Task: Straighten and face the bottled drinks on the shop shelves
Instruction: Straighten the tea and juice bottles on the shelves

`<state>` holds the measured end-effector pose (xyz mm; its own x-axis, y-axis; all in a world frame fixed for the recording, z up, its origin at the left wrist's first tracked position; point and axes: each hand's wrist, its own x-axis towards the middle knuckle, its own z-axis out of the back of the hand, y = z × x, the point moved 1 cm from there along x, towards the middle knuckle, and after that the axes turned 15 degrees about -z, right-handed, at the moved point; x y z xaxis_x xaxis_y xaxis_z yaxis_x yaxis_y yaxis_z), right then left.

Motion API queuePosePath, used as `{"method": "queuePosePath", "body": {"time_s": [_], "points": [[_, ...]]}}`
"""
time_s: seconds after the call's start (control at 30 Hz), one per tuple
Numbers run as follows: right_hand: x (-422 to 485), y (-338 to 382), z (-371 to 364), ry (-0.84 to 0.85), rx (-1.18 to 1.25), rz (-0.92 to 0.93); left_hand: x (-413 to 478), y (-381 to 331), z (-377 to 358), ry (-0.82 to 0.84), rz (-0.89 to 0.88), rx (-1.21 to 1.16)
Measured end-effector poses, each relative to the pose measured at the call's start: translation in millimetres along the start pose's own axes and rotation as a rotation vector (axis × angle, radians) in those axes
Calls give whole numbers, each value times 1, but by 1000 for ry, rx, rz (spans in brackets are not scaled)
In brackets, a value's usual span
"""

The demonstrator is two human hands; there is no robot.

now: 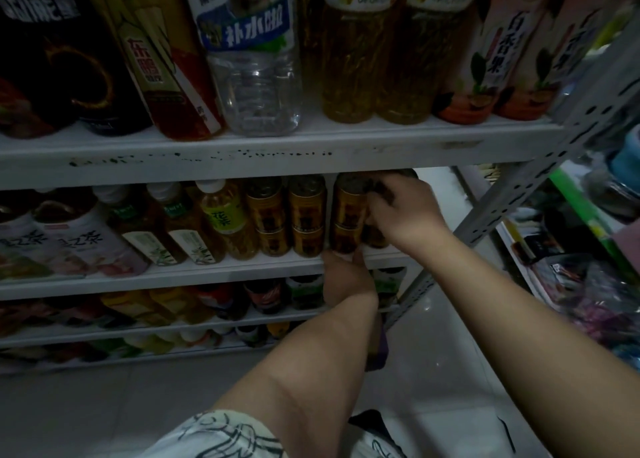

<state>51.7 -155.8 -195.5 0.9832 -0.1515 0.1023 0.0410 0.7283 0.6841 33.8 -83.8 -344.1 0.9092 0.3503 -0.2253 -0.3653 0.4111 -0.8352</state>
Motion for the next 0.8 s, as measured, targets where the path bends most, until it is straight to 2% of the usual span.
{"method": "queuePosePath", "body": {"time_s": [0.07,0.1,0.13,0.17,0.23,0.27,0.33,0.4,0.6,0.8], "points": [[-22,-25,7,-337,102,130,-4,6,5,13,7,-42],[-32,-43,7,-441,119,105,-6,10,7,25,-8,-40],[-37,-61,3,-455,152,11,-7,14,9,40,-39,-22],[-36,-77,-3,-399,213,-139,-8,18,9,60,-78,8],[-22,-101,-16,-136,346,-470,-7,21,10,101,-138,64],[-14,-109,-20,-10,378,-540,-7,20,10,122,-160,90],[2,-118,-27,174,349,-486,-9,18,9,161,-184,132],[12,-117,-34,283,328,-431,-11,17,8,199,-220,187],[23,-118,-56,276,349,-333,-1,8,16,330,-378,269],[10,-130,-63,118,359,-366,6,-15,40,475,-527,232]]}}
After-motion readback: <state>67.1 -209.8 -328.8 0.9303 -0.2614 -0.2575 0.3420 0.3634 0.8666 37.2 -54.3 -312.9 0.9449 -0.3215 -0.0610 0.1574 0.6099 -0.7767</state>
